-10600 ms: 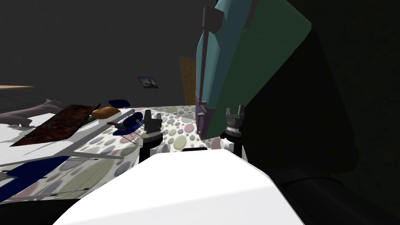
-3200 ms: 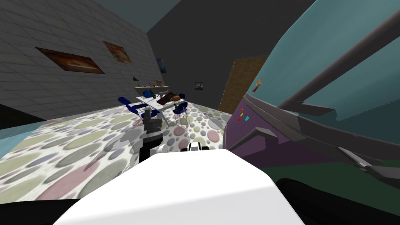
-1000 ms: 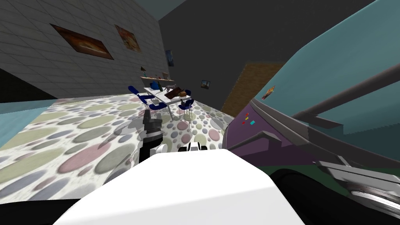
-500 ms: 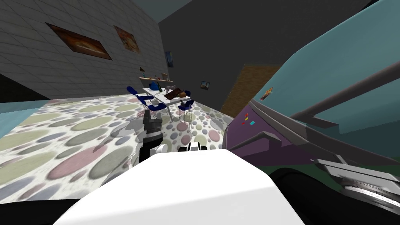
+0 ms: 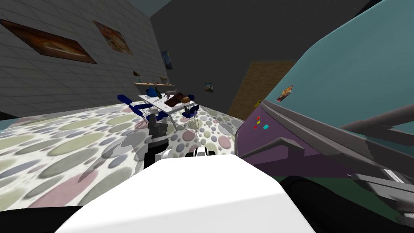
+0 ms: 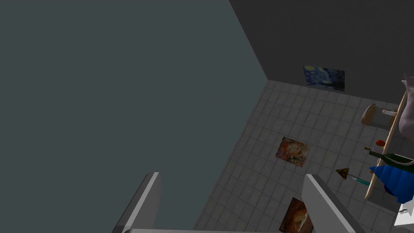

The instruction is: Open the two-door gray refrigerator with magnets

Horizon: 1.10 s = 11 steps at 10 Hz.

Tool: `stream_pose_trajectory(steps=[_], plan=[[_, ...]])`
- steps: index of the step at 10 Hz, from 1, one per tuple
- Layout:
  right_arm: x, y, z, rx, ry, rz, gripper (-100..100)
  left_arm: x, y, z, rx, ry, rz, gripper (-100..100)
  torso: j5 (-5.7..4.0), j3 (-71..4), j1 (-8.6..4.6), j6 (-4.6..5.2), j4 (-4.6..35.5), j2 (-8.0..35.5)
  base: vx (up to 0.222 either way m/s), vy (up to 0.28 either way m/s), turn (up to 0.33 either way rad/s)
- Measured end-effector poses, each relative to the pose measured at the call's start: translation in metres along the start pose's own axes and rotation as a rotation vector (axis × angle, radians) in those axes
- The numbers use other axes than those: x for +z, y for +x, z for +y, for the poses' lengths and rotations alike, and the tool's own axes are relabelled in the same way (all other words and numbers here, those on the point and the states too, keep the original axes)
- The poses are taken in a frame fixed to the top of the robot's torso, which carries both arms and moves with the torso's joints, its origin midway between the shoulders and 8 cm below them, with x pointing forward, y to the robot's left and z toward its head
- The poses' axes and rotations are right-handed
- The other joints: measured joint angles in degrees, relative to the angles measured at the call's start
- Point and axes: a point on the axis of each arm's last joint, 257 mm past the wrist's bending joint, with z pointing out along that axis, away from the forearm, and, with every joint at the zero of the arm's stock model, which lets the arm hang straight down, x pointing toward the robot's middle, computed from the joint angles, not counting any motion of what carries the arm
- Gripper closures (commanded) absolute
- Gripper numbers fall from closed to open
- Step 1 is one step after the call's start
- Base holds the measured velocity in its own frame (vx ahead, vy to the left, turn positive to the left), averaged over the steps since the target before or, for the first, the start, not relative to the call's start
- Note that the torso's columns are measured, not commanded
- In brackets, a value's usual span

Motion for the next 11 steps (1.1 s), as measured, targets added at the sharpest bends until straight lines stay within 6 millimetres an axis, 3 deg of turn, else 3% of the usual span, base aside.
stream_pose_trajectory(steps=[4,7,11], plan=[[-0.011,-0.007,-0.025,-0.086,-0.004,0.023,100,0.000,0.000,0.000,0.000,0.000,0.000,0,0.85,-0.5,0.86,-0.17,-0.1,-0.2,0.255,0.180,-0.104],[-0.015,-0.032,-0.045,-0.163,-0.007,0.002,100,0.000,0.000,0.000,0.000,0.000,0.000,0,0.83,0.4,1.29,0.91,0.3,0.8,0.239,0.147,-0.051],[-0.021,-0.054,-0.060,-0.254,-0.017,0.000,100,0.000,0.000,0.000,0.000,0.000,0.000,0,0.89,0.7,1.50,1.08,0.5,1.2,0.254,0.161,-0.111]])
